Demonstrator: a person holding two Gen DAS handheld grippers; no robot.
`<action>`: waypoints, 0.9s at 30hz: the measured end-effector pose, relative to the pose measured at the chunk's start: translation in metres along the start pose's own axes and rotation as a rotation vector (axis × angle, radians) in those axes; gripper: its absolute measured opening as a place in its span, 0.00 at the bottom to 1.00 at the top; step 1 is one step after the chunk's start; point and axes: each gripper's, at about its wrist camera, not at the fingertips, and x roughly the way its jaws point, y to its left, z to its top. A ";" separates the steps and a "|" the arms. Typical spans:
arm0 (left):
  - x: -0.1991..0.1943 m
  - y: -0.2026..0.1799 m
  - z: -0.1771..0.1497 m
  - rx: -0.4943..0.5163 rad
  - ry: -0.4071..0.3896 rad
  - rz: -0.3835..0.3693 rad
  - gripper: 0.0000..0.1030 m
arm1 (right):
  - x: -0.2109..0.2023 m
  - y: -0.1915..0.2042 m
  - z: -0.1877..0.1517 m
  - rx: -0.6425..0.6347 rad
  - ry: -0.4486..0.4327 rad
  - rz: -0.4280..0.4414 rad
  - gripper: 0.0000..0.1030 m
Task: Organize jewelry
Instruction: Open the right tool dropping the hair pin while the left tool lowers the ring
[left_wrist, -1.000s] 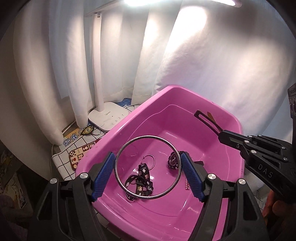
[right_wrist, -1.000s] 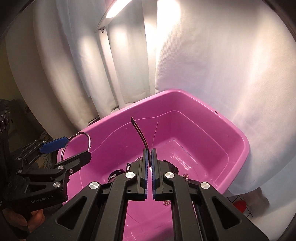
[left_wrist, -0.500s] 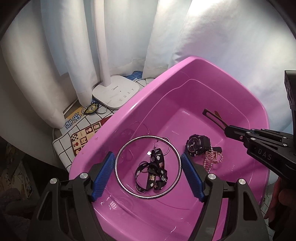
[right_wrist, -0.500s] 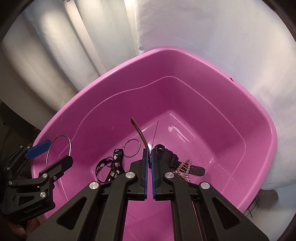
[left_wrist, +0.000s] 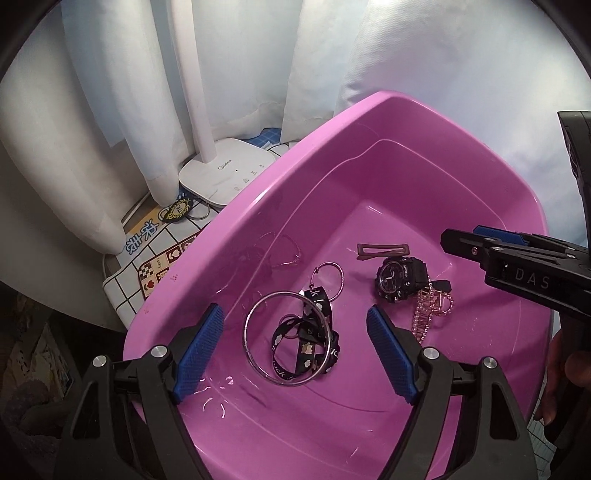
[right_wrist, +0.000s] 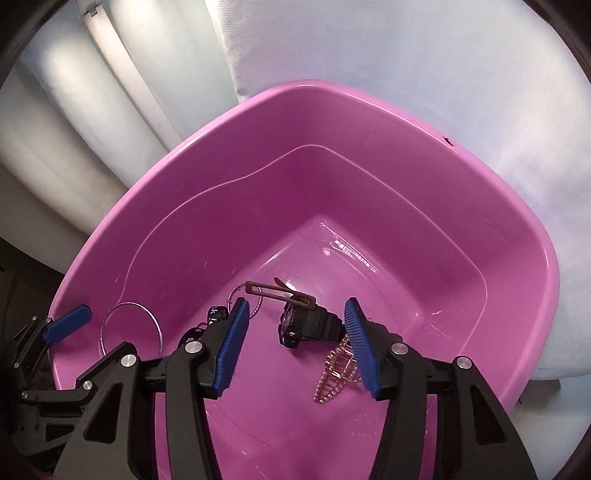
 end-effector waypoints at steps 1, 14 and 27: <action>0.000 0.000 0.000 -0.002 0.000 0.000 0.77 | -0.001 0.000 0.000 -0.001 -0.005 -0.001 0.50; -0.016 0.003 -0.002 0.011 -0.041 0.015 0.82 | -0.013 -0.002 -0.005 0.025 -0.044 0.060 0.53; -0.063 0.011 -0.015 -0.005 -0.194 0.024 0.93 | -0.044 0.012 -0.027 0.105 -0.171 0.137 0.69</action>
